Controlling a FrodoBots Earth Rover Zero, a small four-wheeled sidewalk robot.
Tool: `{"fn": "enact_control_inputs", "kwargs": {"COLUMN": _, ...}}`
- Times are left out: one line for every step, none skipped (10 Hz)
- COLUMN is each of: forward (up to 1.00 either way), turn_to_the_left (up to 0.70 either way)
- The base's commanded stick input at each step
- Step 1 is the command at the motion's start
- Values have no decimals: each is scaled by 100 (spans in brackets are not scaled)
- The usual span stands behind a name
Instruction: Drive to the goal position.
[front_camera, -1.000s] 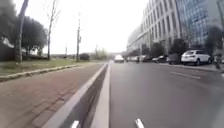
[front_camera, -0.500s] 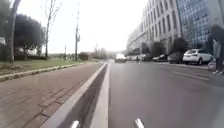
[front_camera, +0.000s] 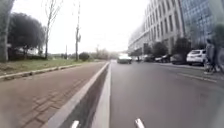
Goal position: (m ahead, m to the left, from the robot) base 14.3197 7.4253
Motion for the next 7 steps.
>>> {"fn": "enact_control_inputs", "kwargs": {"forward": 67, "turn_to_the_left": -13}}
{"fn": "enact_control_inputs", "kwargs": {"forward": 67, "turn_to_the_left": -13}}
{"fn": "enact_control_inputs", "kwargs": {"forward": 67, "turn_to_the_left": -13}}
{"fn": "enact_control_inputs", "kwargs": {"forward": 67, "turn_to_the_left": -13}}
{"fn": "enact_control_inputs", "kwargs": {"forward": 67, "turn_to_the_left": -13}}
{"fn": "enact_control_inputs", "kwargs": {"forward": 67, "turn_to_the_left": -13}}
{"fn": "enact_control_inputs", "kwargs": {"forward": 67, "turn_to_the_left": -13}}
